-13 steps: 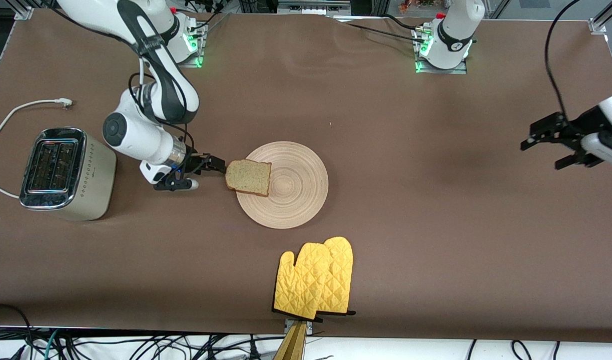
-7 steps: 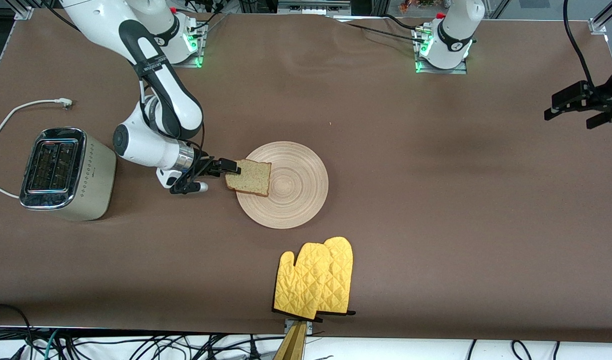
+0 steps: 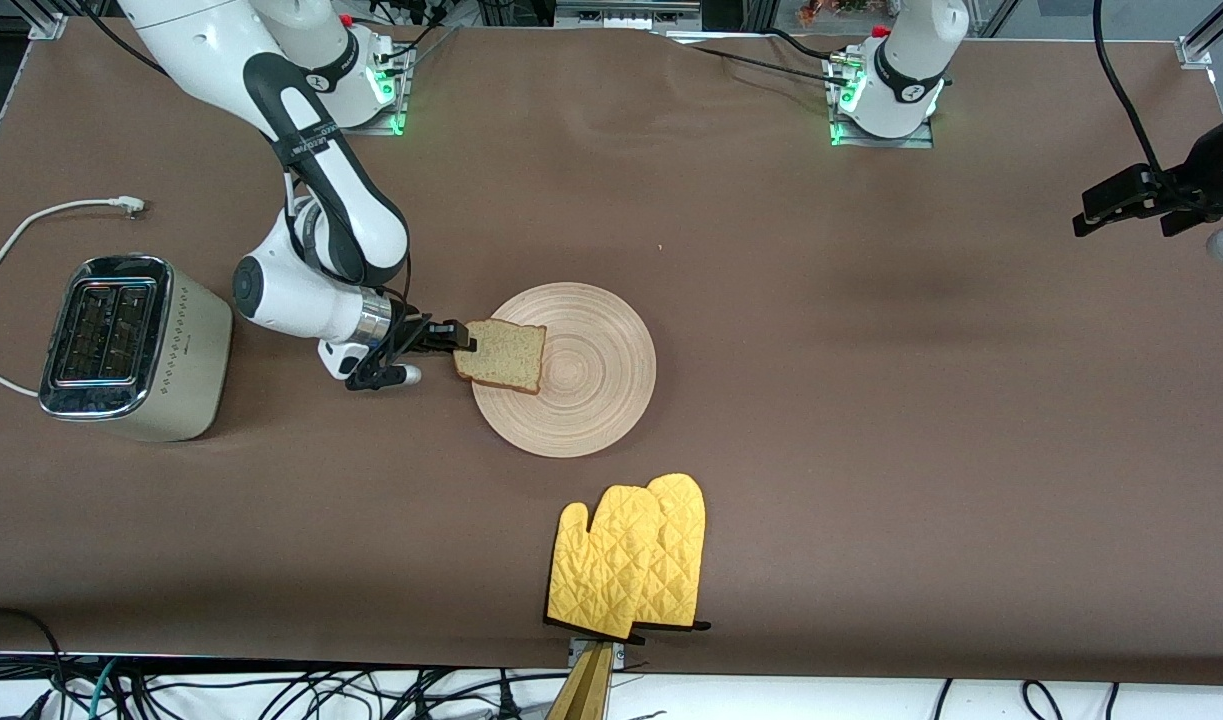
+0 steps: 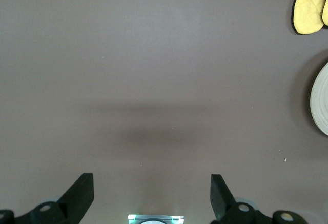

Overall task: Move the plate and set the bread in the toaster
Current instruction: 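Grasp the bread slice edge with the right gripper and lift it, then carry the bread with the right gripper above the toaster slot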

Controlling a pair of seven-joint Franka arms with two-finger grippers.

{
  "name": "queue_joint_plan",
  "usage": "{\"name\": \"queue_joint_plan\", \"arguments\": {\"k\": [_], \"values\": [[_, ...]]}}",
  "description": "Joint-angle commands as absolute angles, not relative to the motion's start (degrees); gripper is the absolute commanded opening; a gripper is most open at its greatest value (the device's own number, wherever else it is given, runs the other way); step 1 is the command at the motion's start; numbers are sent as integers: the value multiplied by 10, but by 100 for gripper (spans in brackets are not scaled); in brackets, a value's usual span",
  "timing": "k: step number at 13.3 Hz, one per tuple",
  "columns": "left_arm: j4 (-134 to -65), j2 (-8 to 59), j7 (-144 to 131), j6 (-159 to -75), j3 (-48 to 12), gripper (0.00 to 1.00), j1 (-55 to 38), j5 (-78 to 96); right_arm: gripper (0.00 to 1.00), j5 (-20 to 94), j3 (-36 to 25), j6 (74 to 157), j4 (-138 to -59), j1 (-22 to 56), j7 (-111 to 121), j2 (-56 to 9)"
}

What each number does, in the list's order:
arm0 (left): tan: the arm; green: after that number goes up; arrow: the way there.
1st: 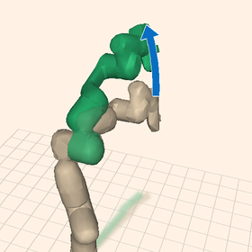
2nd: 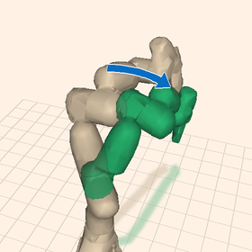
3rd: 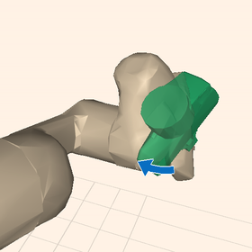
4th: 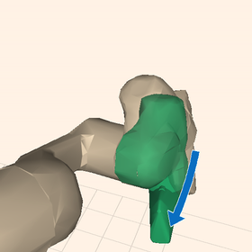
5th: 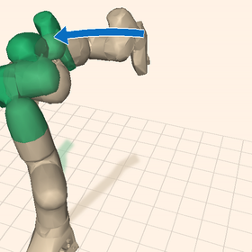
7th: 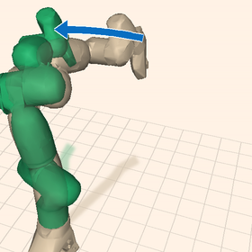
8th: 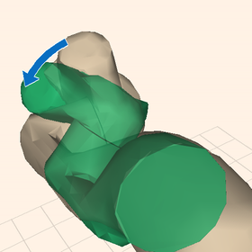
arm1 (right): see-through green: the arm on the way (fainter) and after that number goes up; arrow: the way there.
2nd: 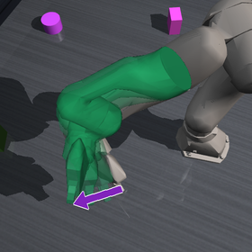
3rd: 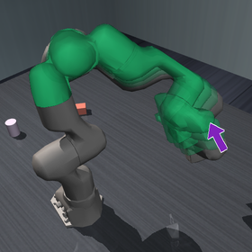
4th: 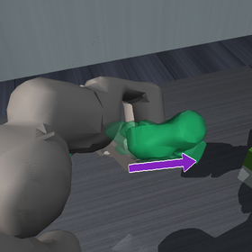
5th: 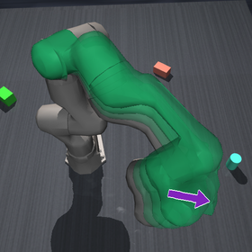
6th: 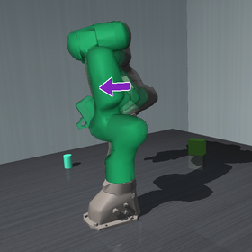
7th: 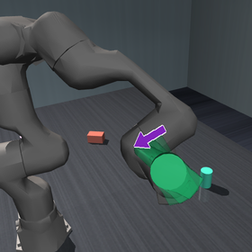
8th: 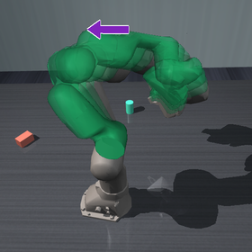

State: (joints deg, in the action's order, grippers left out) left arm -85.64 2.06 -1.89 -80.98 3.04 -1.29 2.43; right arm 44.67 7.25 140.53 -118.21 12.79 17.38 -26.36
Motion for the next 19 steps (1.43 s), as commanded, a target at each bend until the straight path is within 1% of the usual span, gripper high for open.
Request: {"name": "queue_joint_plan", "arguments": {"k": [1,4,5,6,7,9,11,12,13,15,17,19], "values": [[-842,24,-23,-797,27,100,-11,15,0,460,77,1401,-1165,125,185,-264],[-842,23,-23,-797,25,100,-13,15,0,450,72,1359,-1153,124,165,-240],[-842,24,-23,-797,25,100,-14,15,0,433,65,1337,-1144,125,149,-230],[-842,23,-24,-797,25,100,-14,15,0,388,59,1305,-1127,125,114,-221],[-842,24,-25,-797,25,100,-14,16,0,326,54,1263,-1095,124,63,-214],[-842,23,-28,-797,24,100,-14,17,0,201,51,1156,-1005,124,-26,-212],[-841,24,-41,-799,14,100,-14,17,0,118,47,1048,-911,115,-61,-214],[-841,23,-45,-799,13,100,-14,17,0,80,34,1005,-876,116,-71,-214],[-841,23,-45,-799,13,100,-14,17,0,49,24,978,-855,116,-73,-214],[-841,23,-44,-799,14,100,-13,17,0,7,-14,959,-852,116,-65,-195],[-841,23,-45,-799,14,100,-13,17,0,-11,-81,928,-852,116,-26,-178],[-841,23,-44,-799,14,100,-13,17,0,-28,-148,916,-851,116,39,-177]]}}
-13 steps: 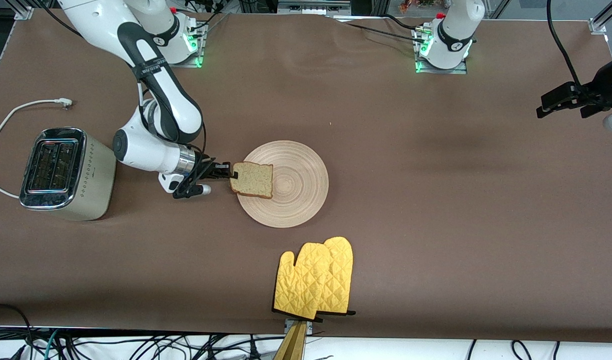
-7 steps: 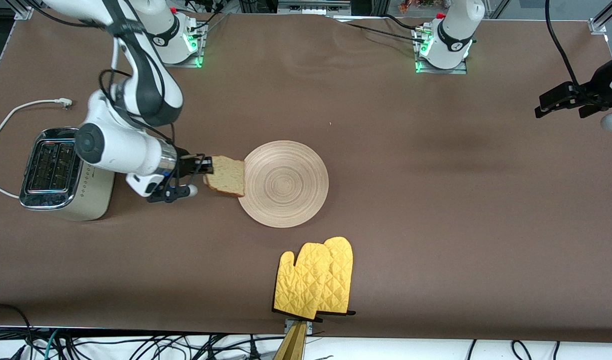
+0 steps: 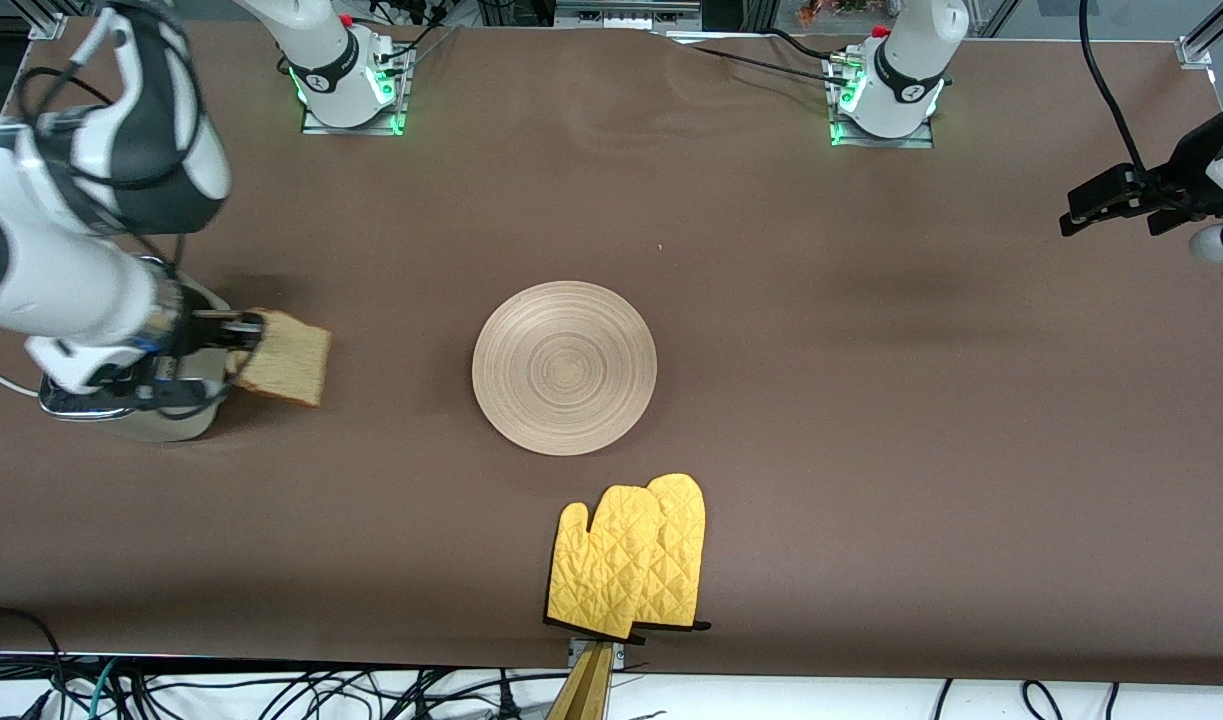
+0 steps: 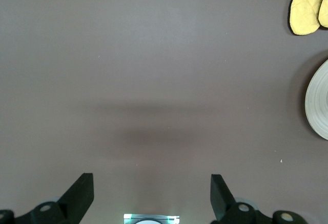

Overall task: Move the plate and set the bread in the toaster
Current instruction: 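Carry the bread with the right gripper above the toaster slot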

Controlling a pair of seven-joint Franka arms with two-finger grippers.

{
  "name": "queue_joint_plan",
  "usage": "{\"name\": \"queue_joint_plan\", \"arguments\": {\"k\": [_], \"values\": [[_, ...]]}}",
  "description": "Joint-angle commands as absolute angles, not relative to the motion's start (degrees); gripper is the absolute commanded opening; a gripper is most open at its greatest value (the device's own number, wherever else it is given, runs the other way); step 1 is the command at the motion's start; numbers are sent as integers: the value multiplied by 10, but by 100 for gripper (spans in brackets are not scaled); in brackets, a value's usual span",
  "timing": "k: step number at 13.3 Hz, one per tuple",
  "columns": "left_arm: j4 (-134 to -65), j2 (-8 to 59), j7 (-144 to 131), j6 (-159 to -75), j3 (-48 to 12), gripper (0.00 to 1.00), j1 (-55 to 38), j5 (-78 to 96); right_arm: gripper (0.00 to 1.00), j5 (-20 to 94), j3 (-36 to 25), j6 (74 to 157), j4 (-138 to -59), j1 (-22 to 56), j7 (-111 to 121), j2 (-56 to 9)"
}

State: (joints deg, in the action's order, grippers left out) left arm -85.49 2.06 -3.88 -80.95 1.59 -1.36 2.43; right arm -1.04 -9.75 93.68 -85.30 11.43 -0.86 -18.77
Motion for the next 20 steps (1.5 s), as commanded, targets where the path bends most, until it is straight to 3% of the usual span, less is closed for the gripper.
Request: {"name": "queue_joint_plan", "arguments": {"k": [1,6,16,17,18,20], "values": [[-841,23,-45,-799,15,100,-12,17,0,-49,-179,916,-852,116,68,-177],[-841,23,-43,-798,16,100,-8,17,0,-76,-275,917,-852,117,199,-179],[-841,24,-43,-797,16,100,-8,17,0,-83,-282,951,-867,114,200,-217],[-841,24,-43,-797,17,100,-7,17,23,-84,-282,952,-867,114,200,-218],[-841,24,-43,-798,18,100,-7,17,99,-84,-282,954,-866,115,199,-218],[-841,24,-43,-798,18,100,-7,17,100,-84,-281,943,-864,120,199,-211]]}}
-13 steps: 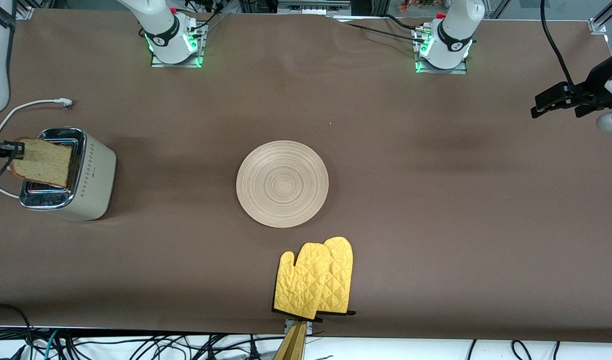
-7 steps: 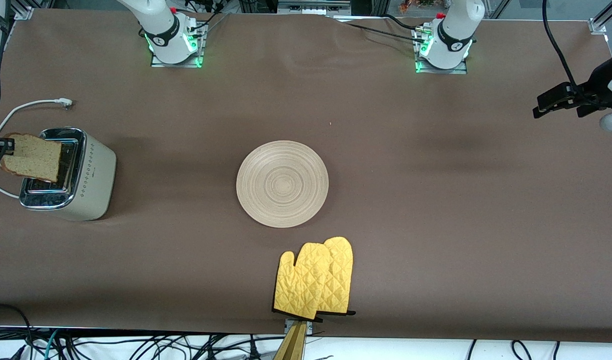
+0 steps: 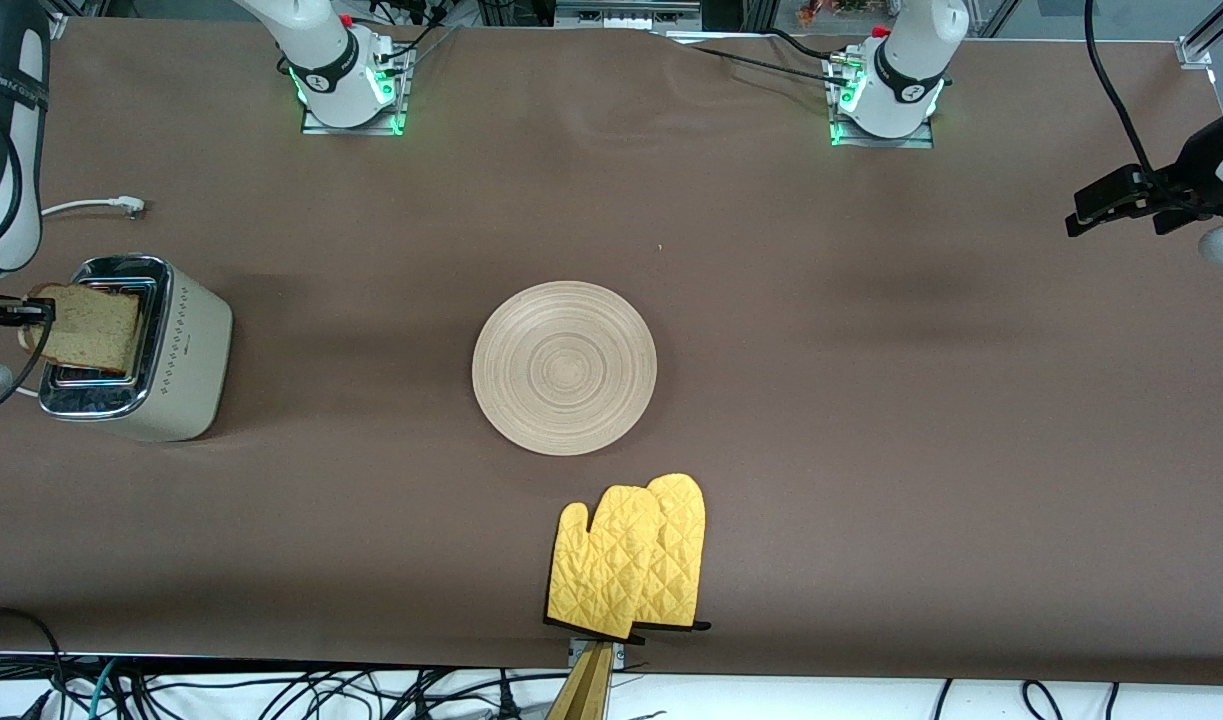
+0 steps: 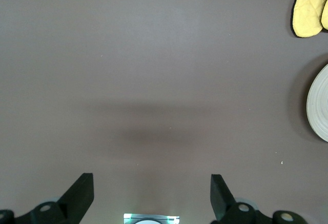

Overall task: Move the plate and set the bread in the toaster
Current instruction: 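Lower the bread into the toaster slot and open the right gripper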

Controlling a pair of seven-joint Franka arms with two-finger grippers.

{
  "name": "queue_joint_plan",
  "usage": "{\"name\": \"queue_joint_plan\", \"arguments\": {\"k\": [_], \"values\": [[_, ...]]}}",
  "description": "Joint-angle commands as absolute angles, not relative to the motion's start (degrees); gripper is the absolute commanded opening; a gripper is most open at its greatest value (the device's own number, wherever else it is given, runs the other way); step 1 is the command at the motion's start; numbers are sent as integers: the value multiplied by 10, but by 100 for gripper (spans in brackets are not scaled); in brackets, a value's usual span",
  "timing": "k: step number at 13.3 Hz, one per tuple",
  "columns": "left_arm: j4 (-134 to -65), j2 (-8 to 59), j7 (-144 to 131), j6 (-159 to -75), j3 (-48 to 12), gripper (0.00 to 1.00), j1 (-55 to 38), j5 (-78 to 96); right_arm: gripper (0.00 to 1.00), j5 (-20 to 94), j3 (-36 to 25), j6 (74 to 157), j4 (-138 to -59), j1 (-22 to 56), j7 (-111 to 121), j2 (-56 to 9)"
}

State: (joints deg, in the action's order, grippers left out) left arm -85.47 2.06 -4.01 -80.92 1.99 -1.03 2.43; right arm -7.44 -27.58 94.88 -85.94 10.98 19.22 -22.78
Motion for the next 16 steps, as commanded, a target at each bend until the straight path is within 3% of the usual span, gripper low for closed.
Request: {"name": "queue_joint_plan", "arguments": {"k": [1,4,8,11,12,15,16], "values": [[-841,24,-43,-798,18,100,-7,17,100,-76,-280,942,-860,120,198,-208],[-841,24,-43,-798,17,100,-7,17,100,-66,-266,917,-858,141,196,-186],[-841,24,-43,-798,17,100,-7,17,100,41,-253,832,-774,170,189,-181],[-841,24,-43,-798,17,100,-7,17,100,58,-251,817,-773,200,110,-151],[-841,24,-43,-797,17,100,-7,17,100,54,-229,829,-793,195,95,-129],[-841,24,-43,-798,17,100,-7,17,100,-6,-54,921,-914,72,48,-36],[-841,24,-43,-798,17,100,-7,17,100,-29,-22,965,-971,49,39,1]]}}
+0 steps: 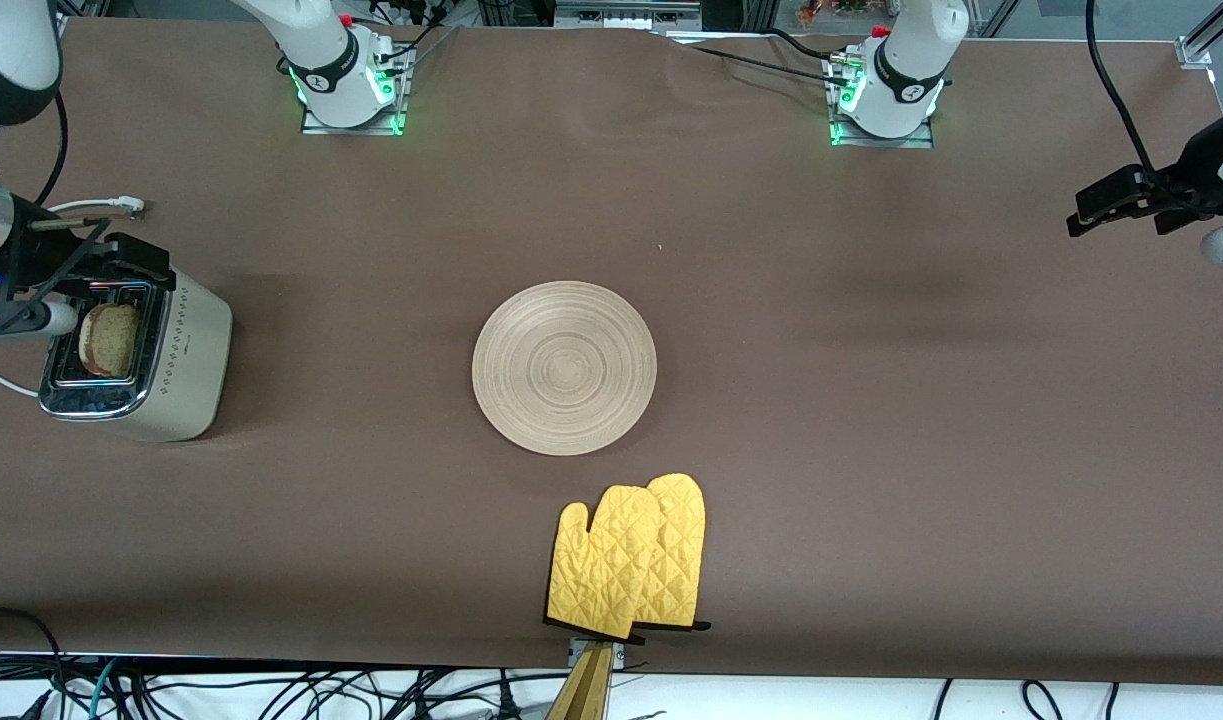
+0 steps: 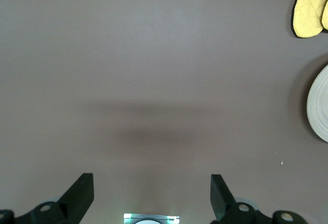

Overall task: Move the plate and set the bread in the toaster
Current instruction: 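Lower the bread into the toaster slot and open the right gripper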

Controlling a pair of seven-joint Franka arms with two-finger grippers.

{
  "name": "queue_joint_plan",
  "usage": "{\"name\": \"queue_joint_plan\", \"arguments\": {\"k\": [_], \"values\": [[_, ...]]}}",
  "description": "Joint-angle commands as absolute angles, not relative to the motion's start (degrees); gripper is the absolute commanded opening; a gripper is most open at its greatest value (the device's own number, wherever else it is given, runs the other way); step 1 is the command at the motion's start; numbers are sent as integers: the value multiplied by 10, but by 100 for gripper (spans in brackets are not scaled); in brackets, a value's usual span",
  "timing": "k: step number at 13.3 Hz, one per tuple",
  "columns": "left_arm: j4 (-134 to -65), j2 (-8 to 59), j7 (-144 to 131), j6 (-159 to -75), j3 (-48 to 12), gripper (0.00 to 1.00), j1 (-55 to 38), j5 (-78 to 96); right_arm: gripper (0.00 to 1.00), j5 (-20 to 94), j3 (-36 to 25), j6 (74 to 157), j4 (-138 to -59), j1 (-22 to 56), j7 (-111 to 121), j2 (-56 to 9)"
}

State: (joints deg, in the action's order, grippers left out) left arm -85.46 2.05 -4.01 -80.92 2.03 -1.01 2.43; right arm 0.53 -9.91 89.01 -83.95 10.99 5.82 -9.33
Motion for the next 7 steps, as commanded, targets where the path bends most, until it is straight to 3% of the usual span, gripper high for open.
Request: {"name": "queue_joint_plan", "arguments": {"k": [1,7], "values": [[-841,24,-43,-798,17,100,-7,17,100,-28,-20,985,-1003,44,33,20],[-841,24,-43,-798,17,100,-7,17,100,7,-26,979,-999,31,-19,24]]}}
